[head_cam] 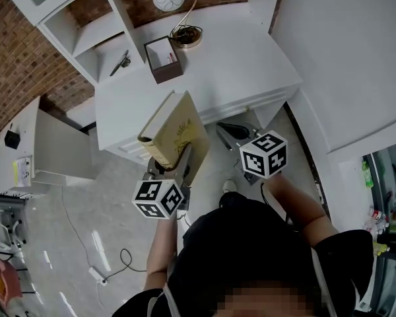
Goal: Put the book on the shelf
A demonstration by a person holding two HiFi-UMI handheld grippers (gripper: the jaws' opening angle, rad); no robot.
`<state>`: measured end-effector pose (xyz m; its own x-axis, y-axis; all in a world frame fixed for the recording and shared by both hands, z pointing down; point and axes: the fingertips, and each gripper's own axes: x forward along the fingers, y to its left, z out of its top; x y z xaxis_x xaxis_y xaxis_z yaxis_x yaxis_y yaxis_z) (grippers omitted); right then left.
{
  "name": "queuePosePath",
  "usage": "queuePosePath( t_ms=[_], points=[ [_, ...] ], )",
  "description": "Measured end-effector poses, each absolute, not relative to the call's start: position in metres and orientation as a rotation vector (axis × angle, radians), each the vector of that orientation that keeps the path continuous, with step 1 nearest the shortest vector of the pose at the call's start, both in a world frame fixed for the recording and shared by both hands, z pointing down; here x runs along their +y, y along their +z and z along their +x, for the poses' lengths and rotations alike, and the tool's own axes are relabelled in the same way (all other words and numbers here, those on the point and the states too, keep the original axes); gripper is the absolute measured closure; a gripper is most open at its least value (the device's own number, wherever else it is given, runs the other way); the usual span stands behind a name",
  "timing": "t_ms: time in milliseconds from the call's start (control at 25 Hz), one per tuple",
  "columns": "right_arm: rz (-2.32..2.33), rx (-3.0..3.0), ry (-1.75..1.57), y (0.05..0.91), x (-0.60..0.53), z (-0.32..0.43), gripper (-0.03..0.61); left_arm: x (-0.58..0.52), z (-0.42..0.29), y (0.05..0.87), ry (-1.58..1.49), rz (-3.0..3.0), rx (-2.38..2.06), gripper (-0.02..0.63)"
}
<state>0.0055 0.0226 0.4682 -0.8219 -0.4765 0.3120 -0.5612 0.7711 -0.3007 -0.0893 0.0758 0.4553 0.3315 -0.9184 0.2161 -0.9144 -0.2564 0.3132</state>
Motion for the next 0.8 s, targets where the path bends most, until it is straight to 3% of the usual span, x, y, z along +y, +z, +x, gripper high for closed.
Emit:
queuePosePath(
  t_ms=[800],
  points=[
    [0.699,-2.812,0.518,0.457,-0.073,0.021,0.584,-0.017,-0.068,0.439,-0.124,2.187,-1.65,0.393]
  ],
)
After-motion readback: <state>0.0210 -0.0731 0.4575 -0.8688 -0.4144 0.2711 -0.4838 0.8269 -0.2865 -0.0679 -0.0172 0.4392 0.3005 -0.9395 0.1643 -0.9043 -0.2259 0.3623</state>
